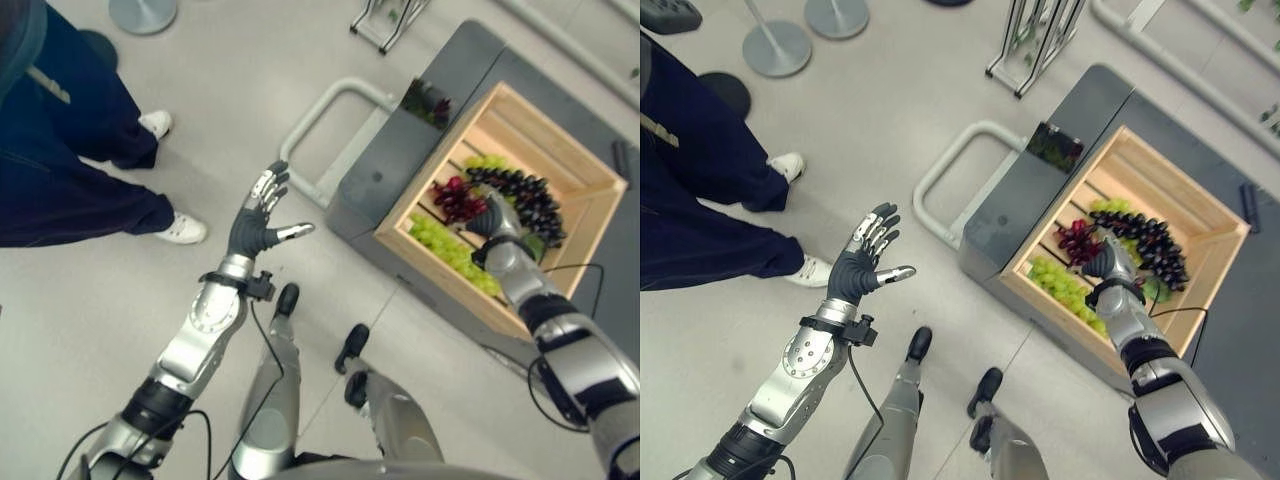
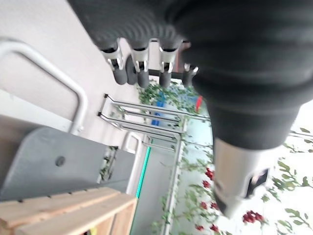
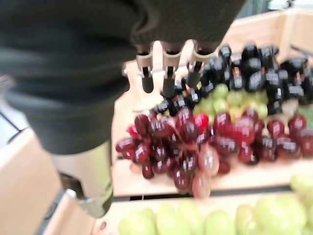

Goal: Pick up the fruits from the basket on one side to the basket on the other side

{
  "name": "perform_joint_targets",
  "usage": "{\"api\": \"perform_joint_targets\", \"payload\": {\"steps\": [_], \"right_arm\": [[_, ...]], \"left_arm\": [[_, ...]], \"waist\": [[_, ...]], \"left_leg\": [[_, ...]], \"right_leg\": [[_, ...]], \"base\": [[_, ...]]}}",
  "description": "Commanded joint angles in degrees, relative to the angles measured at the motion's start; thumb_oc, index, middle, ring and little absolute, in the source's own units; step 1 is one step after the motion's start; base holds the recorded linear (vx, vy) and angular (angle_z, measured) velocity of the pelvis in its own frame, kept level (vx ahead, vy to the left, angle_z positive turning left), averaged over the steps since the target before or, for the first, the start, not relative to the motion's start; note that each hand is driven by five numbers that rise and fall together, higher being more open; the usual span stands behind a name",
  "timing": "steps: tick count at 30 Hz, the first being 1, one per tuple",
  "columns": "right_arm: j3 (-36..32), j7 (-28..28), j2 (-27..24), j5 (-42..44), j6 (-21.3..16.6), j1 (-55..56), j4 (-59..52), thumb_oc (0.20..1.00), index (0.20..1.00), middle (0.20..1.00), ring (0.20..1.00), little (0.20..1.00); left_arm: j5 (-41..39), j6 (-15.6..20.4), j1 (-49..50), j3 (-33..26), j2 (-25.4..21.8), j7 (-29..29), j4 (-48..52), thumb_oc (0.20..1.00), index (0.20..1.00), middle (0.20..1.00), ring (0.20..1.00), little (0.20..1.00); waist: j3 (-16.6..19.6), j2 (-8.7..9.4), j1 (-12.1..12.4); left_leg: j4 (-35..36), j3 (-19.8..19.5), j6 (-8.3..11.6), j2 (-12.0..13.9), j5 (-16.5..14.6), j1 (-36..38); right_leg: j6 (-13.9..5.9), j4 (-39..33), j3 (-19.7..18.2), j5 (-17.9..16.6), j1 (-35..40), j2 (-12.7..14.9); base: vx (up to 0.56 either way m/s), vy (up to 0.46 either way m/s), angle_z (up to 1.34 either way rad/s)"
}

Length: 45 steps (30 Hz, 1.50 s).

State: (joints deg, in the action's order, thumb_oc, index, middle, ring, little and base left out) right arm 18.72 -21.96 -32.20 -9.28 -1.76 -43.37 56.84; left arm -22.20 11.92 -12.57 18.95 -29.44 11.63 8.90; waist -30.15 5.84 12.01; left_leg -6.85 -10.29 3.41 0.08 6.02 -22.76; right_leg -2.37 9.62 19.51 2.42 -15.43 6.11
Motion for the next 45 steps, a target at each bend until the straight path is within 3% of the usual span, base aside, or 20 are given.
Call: {"api": "perform_joint_targets", "payload": {"steps": [1, 7, 18, 25, 32, 45], "right_arm": [[1.4, -3.7, -5.3, 2.8, 0.0, -3.7, -1.6, 1.000, 1.000, 1.000, 1.000, 1.000], [2.1, -5.3, -7.3, 3.5, 0.8, -7.8, 2.9, 1.000, 1.000, 1.000, 1.000, 1.000], [4.4, -0.8, -4.5, 4.9, 0.2, -3.7, -1.0, 1.000, 1.000, 1.000, 1.000, 1.000], [3.3, -2.2, -4.7, 2.9, 0.6, -1.9, -1.9, 1.000, 1.000, 1.000, 1.000, 1.000], [3.8, -6.4, -6.2, -0.6, 3.0, -7.7, 5.8, 1.000, 1.000, 1.000, 1.000, 1.000], [9.6, -5.9, -9.7, -4.2, 5.3, -16.5, 14.7, 1.000, 1.000, 1.000, 1.000, 1.000]], "left_arm": [[0.0, 4.5, 1.3, -2.2, 1.0, 1.3, 7.5, 1.000, 1.000, 1.000, 1.000, 1.000], [0.5, 4.5, 1.3, -2.1, 1.0, 2.8, 7.7, 1.000, 1.000, 1.000, 1.000, 1.000], [2.9, 4.1, 0.4, -3.0, 1.5, 5.3, 6.9, 1.000, 1.000, 1.000, 1.000, 1.000], [3.7, 4.1, 0.5, -3.4, 1.6, 6.1, 6.9, 1.000, 1.000, 1.000, 1.000, 1.000], [3.6, 4.5, -0.1, -1.9, 1.5, 6.7, 7.5, 1.000, 1.000, 1.000, 1.000, 1.000], [3.8, 4.6, 0.1, 0.2, 0.1, 6.3, 9.2, 1.000, 1.000, 1.000, 1.000, 1.000]], "waist": [[0.4, -0.80, -1.3], [0.4, -1.90, -1.8], [0.4, -0.42, -4.4], [0.4, -0.01, -5.2], [0.4, -0.86, -4.9], [0.4, -2.65, -3.6]], "left_leg": [[-5.4, 0.2, -0.60, -1.3, -5.0, -2.9], [-4.8, 0.9, -0.76, -1.6, -4.6, -5.7], [-5.2, 1.7, -0.85, -1.5, -5.1, -7.9], [-5.0, 2.0, -0.87, -1.4, -5.2, -7.7], [-4.6, 2.0, -1.02, -1.5, -5.2, -8.0], [-4.5, 0.9, -0.92, -1.9, -4.8, -10.3]], "right_leg": [[-4.59, 1.3, -0.3, -2.5, -3.3, 3.0], [-4.59, 1.4, -0.8, -2.8, -6.9, 3.3], [-4.36, 1.8, -1.9, -2.8, -9.7, 3.2], [-4.41, 1.6, -2.1, -2.8, -9.8, 3.2], [-4.56, 1.0, -2.3, -3.3, -10.2, 3.2], [-4.67, 1.9, -1.3, -3.1, -12.6, 3.5]], "base": [[0.00, 0.000, 0.00], [0.00, 0.022, -0.02], [0.00, 0.005, -0.03], [0.00, 0.000, -0.02], [-0.01, 0.004, -0.01], [0.00, -0.003, 0.03]]}}
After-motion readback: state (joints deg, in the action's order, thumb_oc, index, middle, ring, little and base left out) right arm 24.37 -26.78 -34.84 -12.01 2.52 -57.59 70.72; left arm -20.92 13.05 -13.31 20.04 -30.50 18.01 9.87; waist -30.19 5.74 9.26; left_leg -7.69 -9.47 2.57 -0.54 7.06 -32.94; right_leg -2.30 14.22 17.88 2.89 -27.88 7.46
